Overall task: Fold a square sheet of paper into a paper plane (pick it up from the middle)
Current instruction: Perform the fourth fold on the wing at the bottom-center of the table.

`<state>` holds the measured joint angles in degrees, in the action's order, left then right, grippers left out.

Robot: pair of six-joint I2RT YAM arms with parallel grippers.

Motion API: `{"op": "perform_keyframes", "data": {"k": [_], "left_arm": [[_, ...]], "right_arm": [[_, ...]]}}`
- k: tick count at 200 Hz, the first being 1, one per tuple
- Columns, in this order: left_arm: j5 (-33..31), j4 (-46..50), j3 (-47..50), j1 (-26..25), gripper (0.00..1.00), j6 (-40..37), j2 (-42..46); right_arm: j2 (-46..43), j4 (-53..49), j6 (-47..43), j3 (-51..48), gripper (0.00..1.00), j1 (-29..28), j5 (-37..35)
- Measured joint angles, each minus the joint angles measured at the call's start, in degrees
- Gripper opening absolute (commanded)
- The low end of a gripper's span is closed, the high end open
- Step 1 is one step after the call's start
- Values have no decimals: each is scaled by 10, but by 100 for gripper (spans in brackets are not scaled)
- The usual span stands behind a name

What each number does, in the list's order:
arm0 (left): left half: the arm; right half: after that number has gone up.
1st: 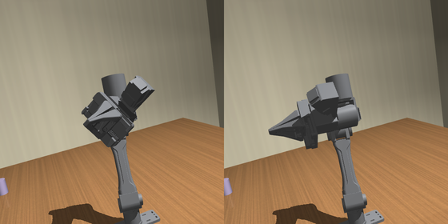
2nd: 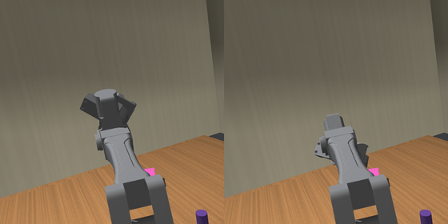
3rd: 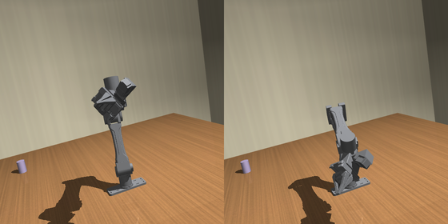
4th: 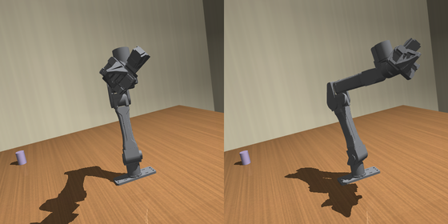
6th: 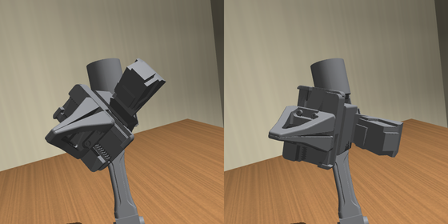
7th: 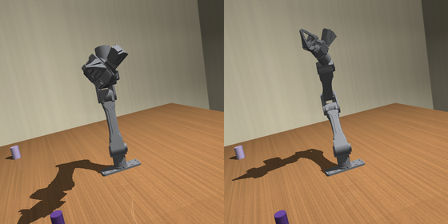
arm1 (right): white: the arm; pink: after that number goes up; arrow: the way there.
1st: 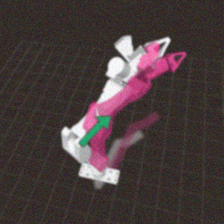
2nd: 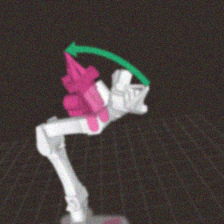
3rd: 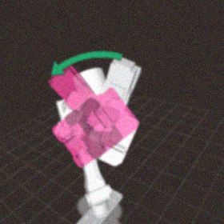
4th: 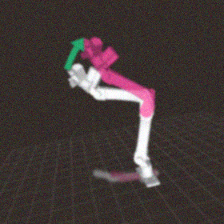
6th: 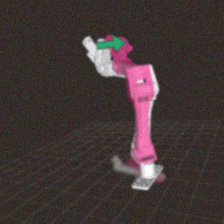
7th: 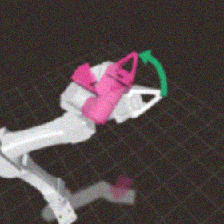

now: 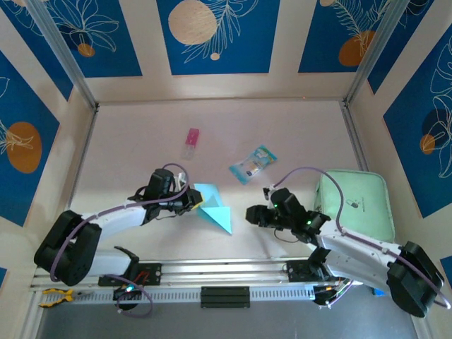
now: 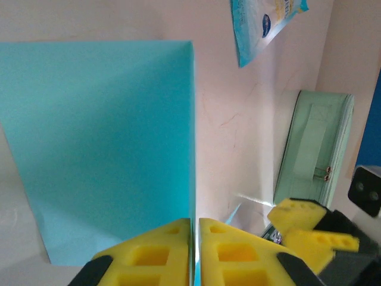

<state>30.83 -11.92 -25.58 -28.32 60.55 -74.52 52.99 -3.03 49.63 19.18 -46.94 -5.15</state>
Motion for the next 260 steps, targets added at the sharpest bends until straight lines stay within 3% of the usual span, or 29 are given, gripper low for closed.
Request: {"op": "perform_keyframes", "data": {"k": [46, 71, 144, 260], "left_arm": [[7, 4, -4, -1, 28, -8, -26], [14, 9, -20, -1, 28, -15, -35], [21, 19, -39, -1, 15, -26, -37], [21, 32, -40, -1, 8, -26, -37]], "right_arm": [[156, 9, -119, 108, 43, -163, -121], [241, 21, -170, 155, 43, -214, -183], [345, 23, -251, 203, 46, -262, -291], [388, 0, -255, 224, 30, -281, -357]]}}
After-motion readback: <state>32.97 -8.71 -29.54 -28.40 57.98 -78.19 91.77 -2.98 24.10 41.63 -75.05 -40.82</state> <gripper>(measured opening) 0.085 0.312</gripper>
